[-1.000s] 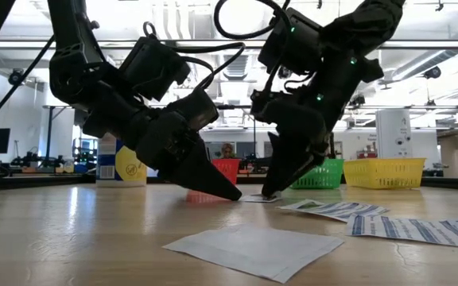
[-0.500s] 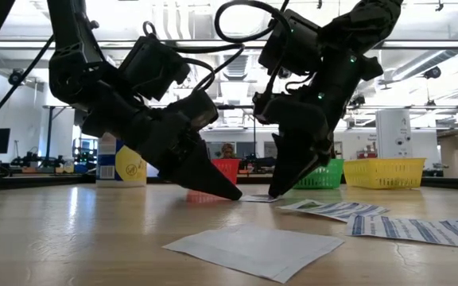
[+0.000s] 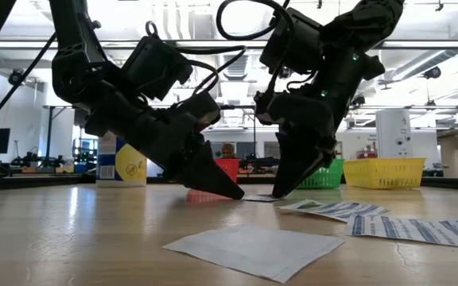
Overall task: Pick & Place First Aid Supplies
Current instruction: Put the alcohol pad in the green bin
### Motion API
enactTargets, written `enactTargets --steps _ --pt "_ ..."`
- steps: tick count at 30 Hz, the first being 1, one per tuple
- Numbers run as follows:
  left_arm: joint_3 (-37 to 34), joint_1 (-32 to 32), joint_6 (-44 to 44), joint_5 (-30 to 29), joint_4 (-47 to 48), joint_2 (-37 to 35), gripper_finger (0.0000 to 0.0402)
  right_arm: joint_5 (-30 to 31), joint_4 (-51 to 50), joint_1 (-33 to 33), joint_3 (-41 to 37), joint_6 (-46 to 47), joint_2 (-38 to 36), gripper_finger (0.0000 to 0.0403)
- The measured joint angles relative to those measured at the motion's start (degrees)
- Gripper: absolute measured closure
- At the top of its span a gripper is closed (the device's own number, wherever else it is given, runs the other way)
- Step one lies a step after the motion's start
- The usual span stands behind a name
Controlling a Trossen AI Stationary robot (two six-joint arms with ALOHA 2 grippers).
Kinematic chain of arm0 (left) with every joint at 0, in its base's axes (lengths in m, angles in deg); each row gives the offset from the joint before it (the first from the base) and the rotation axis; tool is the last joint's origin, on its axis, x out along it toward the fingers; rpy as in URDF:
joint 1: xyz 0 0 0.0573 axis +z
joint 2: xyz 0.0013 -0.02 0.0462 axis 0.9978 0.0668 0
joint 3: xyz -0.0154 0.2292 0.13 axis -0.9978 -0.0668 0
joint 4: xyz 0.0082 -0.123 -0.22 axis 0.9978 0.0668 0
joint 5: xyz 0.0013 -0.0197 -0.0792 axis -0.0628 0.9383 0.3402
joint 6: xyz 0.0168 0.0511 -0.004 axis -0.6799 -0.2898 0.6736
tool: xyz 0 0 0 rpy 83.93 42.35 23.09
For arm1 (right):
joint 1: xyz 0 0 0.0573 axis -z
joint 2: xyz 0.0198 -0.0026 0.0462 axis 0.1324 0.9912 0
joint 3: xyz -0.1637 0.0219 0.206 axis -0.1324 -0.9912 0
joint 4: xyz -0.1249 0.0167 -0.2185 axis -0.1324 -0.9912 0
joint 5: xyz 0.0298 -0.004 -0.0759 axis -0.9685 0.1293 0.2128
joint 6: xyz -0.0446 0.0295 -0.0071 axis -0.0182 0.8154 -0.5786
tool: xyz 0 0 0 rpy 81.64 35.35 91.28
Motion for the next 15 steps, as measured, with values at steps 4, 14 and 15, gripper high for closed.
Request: enactTargets --steps 4,14,15 --pt "0.1 0.0 -0.1 0.0 -0.3 0.0 0.0401 -0.1 0.0 0.2 0.0 0.6 0.0 0.0366" --pt "0.1 0.0 -2.4 0.0 -0.5 -0.1 0.0401 2.0 -1.4 0.1 0.1 1.0 -0.1 0.0395" --pt "0.1 0.0 -2.9 0.0 -0.5 -0.3 0.0401 2.1 -1.5 0.1 0.1 0.8 -0.1 0.0395"
